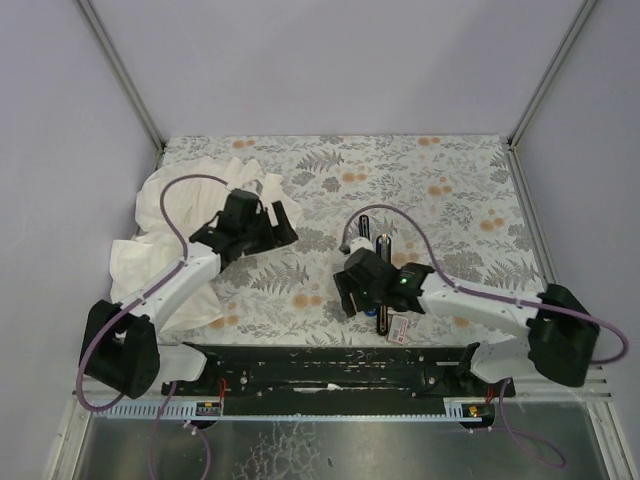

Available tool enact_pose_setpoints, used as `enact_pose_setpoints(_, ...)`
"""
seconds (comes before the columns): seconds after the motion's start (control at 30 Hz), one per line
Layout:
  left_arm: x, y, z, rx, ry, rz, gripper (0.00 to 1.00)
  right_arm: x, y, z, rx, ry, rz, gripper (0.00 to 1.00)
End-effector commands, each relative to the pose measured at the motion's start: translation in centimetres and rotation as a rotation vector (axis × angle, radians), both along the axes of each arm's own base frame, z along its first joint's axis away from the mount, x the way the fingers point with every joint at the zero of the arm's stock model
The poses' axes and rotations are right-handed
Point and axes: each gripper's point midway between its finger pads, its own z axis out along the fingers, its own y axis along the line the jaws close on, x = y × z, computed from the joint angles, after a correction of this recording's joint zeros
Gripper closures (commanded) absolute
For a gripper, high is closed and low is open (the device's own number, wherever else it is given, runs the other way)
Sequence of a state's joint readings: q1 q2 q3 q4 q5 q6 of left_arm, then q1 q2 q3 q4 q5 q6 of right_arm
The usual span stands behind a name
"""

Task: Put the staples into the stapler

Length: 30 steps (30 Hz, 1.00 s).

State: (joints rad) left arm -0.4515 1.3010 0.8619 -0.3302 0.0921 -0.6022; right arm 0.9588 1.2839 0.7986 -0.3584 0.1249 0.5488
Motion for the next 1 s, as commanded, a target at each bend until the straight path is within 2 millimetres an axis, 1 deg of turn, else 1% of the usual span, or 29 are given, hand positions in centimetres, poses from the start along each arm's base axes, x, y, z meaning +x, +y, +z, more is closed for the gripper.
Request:
enact_pose_setpoints(0.0, 2.9, 3.3, 4.5, 0.037, -0.136, -0.050, 0.16, 0.5, 2.2, -0.4, -0.117, -0.056, 0.015, 0.32)
enact_pose_setpoints(0.03, 3.5, 4.1, 5.2, 0.044, -0.163, -0.034, 0.16, 0.4, 2.8, -0.8, -0.136, -0.055, 0.025, 0.33)
enact_pose_setpoints(0.1, 4.5, 5.6, 6.0, 0.065, -0.202, 0.000, 0.15, 0.3, 4.0, -1.3, -0.163, -0.058, 0.040, 0.36)
enact_pose_setpoints(0.17, 5.0, 6.6, 6.1, 0.072, -0.214, 0.027, 0.15, 0.2, 4.8, -1.8, -0.182, -0.055, 0.054, 0.39)
enact_pose_setpoints(0.27, 5.3, 7.5, 5.5, 0.062, -0.210, 0.050, 0.15, -0.1, 5.6, -2.6, -0.192, -0.040, 0.074, 0.43)
enact_pose_setpoints(0.37, 5.1, 7.7, 5.0, 0.055, -0.202, 0.053, 0.15, -0.3, 6.3, -3.3, -0.188, -0.023, 0.095, 0.46)
enact_pose_setpoints(0.4, 5.1, 7.8, 5.0, 0.054, -0.203, 0.055, 0.14, -0.3, 6.5, -3.3, -0.181, -0.020, 0.099, 0.48)
enact_pose_setpoints(0.5, 5.1, 7.9, 5.2, 0.057, -0.211, 0.059, 0.14, -0.4, 7.0, -4.6, -0.197, 0.006, 0.108, 0.51)
enact_pose_setpoints(0.6, 5.0, 8.2, 5.2, 0.068, -0.216, 0.067, 0.14, -0.3, 7.4, -5.2, -0.207, 0.019, 0.114, 0.53)
enact_pose_setpoints(0.73, 4.8, 8.5, 5.2, 0.084, -0.219, 0.075, 0.14, -0.3, 7.4, -5.8, -0.223, 0.023, 0.116, 0.55)
enact_pose_setpoints(0.97, 4.8, 8.4, 5.1, 0.082, -0.214, 0.071, 0.14, -0.4, 6.9, -6.4, -0.249, 0.028, 0.114, 0.63)
